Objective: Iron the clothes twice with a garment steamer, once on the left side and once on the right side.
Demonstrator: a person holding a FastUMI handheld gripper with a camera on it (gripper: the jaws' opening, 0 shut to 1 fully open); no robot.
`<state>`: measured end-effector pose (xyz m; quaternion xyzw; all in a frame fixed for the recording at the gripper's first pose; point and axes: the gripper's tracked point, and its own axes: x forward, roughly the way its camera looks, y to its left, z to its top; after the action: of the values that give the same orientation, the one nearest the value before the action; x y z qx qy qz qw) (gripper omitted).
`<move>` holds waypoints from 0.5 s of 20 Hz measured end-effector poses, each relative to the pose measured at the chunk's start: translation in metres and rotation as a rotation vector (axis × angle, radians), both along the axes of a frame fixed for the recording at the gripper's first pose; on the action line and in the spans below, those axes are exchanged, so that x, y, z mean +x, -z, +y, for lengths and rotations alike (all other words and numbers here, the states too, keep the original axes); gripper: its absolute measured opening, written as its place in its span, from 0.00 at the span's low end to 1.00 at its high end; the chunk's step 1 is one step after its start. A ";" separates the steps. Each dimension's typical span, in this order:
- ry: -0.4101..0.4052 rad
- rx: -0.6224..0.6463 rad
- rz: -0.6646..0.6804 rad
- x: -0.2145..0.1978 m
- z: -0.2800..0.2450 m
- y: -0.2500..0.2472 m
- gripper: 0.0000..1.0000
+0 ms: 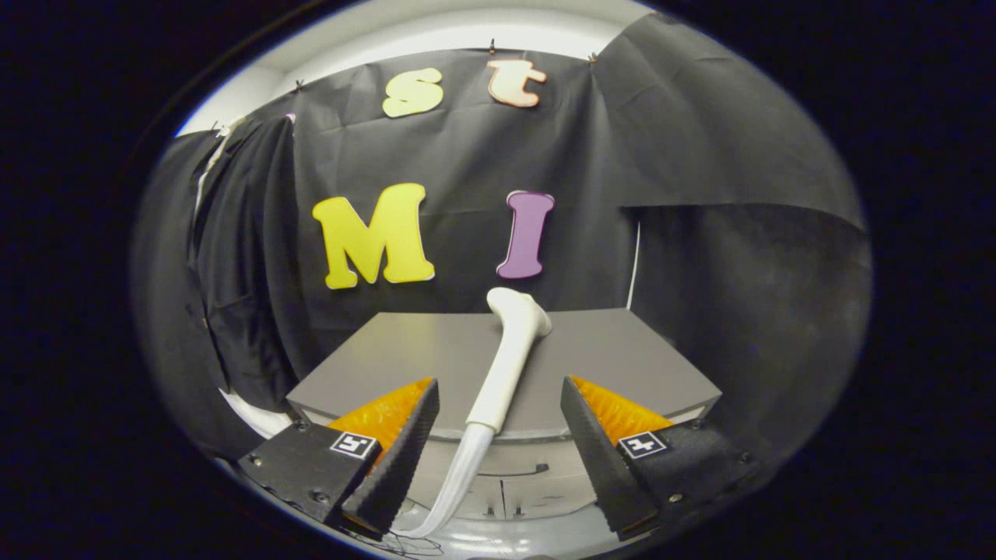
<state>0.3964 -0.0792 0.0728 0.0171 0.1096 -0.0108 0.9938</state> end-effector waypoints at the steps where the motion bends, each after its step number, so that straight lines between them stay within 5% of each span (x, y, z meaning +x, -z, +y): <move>1: 0.003 0.002 0.021 0.012 -0.003 0.006 0.98; 8: -0.014 0.014 0.139 0.082 -0.011 0.039 0.94; 10: -0.043 0.041 0.167 0.094 -0.002 0.045 0.85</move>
<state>0.4907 -0.0816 0.0277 0.0339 0.1927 0.0116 0.9806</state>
